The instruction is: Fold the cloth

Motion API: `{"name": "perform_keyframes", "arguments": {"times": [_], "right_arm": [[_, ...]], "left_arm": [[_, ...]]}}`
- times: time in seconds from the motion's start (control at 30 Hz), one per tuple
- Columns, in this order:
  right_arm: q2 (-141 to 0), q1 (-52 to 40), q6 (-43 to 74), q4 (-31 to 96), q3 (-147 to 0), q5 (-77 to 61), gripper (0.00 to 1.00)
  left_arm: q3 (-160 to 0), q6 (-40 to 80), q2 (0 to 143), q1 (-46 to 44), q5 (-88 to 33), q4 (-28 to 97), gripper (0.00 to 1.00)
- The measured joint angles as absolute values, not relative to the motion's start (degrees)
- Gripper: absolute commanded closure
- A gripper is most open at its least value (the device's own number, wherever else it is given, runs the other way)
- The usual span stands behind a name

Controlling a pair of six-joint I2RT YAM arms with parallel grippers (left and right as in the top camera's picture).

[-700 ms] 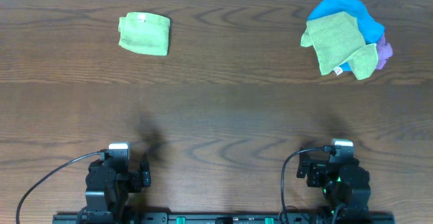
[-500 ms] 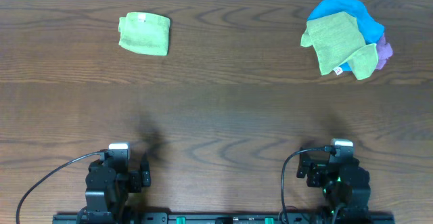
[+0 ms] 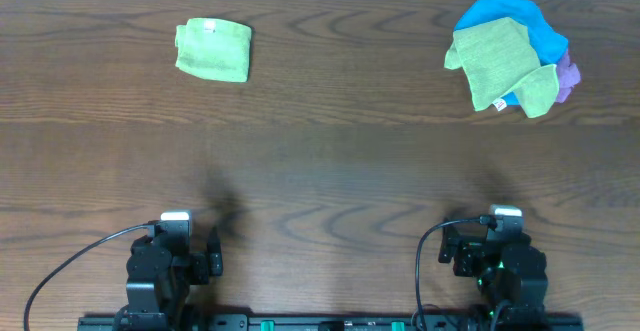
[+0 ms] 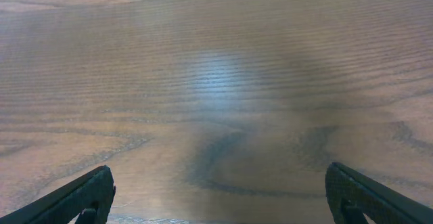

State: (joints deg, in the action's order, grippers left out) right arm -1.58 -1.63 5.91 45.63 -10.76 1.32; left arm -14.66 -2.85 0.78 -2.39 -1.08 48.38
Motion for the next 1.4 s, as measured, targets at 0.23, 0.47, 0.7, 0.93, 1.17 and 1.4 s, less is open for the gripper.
{"name": "perform_keyframes", "arguments": {"times": [0.23, 0.47, 0.7, 0.93, 1.17, 1.4], "right_arm": [[-1.8, -1.5, 5.9, 44.6, -10.8, 1.3, 0.01], [-15.3, 2.8, 11.1, 45.0, -19.6, 2.5, 0.01], [-40.8, 8.8, 15.4, 48.0, -43.8, 3.5, 0.01], [-63.3, 9.0, 16.6, 56.5, -70.1, 5.1, 0.01], [-81.7, 9.5, 18.6, 61.5, -89.3, 6.3, 0.01], [-98.6, 10.4, 20.0, 62.0, -96.6, 7.2, 0.01]], "left_arm": [[-14.7, -2.9, 0.8, -2.4, -1.1, 48.4, 0.05], [-14.7, -2.9, 0.8, -2.4, -1.1, 48.4, 0.05], [-14.7, -2.9, 0.7, -2.4, -1.1, 48.4, 0.04], [-14.7, -3.0, 0.7, -2.4, -1.1, 48.5, 0.05], [-14.8, -3.0, 0.6, -2.4, -1.1, 48.5, 0.05], [-14.8, -3.0, 0.6, -2.4, -1.1, 48.5, 0.05]]}}
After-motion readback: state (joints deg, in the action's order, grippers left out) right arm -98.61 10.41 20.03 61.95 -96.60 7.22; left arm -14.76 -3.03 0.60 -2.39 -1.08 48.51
